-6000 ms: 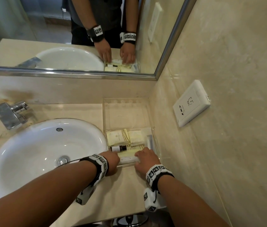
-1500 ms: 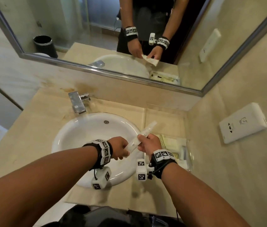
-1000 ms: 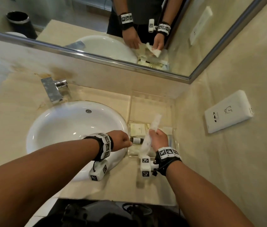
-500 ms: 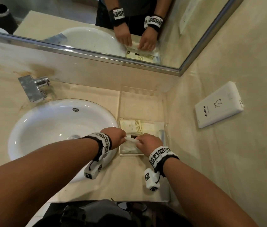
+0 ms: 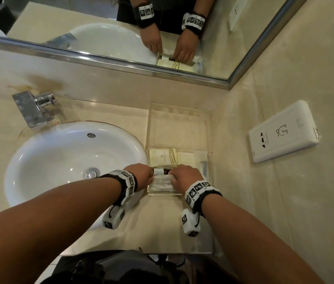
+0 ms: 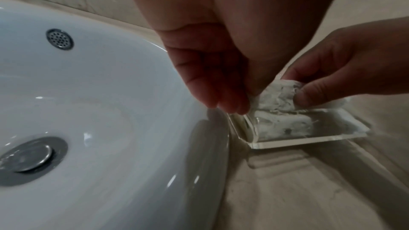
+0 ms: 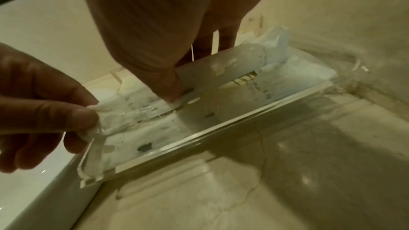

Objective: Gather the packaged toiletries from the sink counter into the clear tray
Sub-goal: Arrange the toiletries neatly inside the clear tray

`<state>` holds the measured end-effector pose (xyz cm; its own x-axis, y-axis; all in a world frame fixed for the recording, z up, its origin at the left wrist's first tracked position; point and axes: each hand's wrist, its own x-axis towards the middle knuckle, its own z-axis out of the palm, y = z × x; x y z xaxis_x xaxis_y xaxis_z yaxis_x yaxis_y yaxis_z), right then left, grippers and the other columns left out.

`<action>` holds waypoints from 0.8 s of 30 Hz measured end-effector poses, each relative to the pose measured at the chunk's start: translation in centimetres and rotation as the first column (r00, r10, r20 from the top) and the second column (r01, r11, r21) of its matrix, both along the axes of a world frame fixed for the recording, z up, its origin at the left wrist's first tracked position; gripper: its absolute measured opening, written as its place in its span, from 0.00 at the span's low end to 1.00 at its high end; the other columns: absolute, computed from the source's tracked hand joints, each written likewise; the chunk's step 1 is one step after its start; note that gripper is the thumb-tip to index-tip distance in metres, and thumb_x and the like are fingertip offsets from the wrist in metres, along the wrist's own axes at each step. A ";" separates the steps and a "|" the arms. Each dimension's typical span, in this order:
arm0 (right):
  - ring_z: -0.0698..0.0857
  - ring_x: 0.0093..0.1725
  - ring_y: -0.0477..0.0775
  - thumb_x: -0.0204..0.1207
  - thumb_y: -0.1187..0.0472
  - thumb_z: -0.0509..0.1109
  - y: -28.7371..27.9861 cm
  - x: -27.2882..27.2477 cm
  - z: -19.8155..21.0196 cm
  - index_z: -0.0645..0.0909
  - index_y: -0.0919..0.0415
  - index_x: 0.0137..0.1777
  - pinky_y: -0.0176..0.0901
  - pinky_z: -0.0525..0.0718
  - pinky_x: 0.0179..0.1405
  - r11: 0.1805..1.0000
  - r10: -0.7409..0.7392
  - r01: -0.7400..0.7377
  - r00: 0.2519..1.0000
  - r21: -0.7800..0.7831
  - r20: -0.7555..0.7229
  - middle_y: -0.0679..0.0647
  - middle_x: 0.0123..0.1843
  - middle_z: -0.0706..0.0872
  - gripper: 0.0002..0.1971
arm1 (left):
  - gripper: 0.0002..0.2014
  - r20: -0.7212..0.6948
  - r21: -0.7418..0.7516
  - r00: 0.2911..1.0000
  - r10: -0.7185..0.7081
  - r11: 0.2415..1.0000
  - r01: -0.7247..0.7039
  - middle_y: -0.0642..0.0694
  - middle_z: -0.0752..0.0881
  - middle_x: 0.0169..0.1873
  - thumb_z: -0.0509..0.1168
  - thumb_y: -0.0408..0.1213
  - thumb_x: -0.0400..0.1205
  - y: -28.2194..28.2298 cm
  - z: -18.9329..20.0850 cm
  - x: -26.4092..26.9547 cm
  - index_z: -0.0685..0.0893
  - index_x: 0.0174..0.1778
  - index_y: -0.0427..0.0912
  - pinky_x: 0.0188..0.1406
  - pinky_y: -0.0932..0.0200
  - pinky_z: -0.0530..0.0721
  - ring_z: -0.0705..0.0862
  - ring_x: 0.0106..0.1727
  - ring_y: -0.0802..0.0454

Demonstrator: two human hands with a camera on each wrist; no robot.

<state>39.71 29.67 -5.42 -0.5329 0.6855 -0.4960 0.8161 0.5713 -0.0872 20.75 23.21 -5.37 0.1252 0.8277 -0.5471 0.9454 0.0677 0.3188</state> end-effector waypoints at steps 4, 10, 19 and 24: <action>0.82 0.56 0.57 0.78 0.53 0.69 -0.7 0.7 -0.4 0.82 0.46 0.62 0.53 0.80 0.54 0.980 -0.135 0.146 0.987 0.132 -0.090 0.51 0.56 0.82 0.13 | 0.14 -0.071 0.018 0.997 -0.009 1.000 0.011 0.48 0.87 0.42 0.57 0.48 0.84 0.8 0.1 0.1 0.85 0.47 0.46 0.42 0.55 0.82 0.84 0.44 0.47; 0.80 0.56 0.54 0.77 0.51 0.70 -1.8 2.7 -0.9 0.82 0.46 0.58 0.51 0.80 0.53 0.936 -0.271 0.294 0.953 0.193 -0.134 0.49 0.57 0.80 0.10 | 0.08 -0.176 0.030 0.984 -0.040 0.999 0.046 0.47 0.83 0.42 0.59 0.44 0.83 1.3 0.3 1.1 0.80 0.50 0.45 0.37 0.55 0.75 0.79 0.40 0.46; 0.79 0.64 0.54 0.83 0.52 0.62 -2.1 4.0 -1.5 0.84 0.51 0.69 0.47 0.78 0.67 0.951 -0.290 0.307 0.926 0.036 -0.242 0.51 0.66 0.81 0.17 | 0.09 -0.161 -0.007 0.983 -0.087 0.996 0.087 0.50 0.81 0.35 0.60 0.45 0.81 1.4 0.9 1.2 0.82 0.43 0.46 0.35 0.57 0.77 0.82 0.39 0.47; 0.80 0.53 0.51 0.79 0.48 0.63 -2.5 4.4 -0.5 0.87 0.46 0.52 0.49 0.79 0.56 0.902 -0.323 0.376 0.914 0.212 -0.247 0.46 0.52 0.83 0.11 | 0.20 -0.117 0.076 0.992 -0.040 0.996 0.049 0.51 0.84 0.37 0.58 0.62 0.80 1.0 1.7 0.4 0.81 0.45 0.49 0.37 0.56 0.81 0.84 0.40 0.49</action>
<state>44.07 27.13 -5.94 -0.3059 0.9326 -0.1917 0.9469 0.2771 -0.1630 21.17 24.17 -3.66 0.1023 0.8636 -0.4936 0.9777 0.0042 0.2101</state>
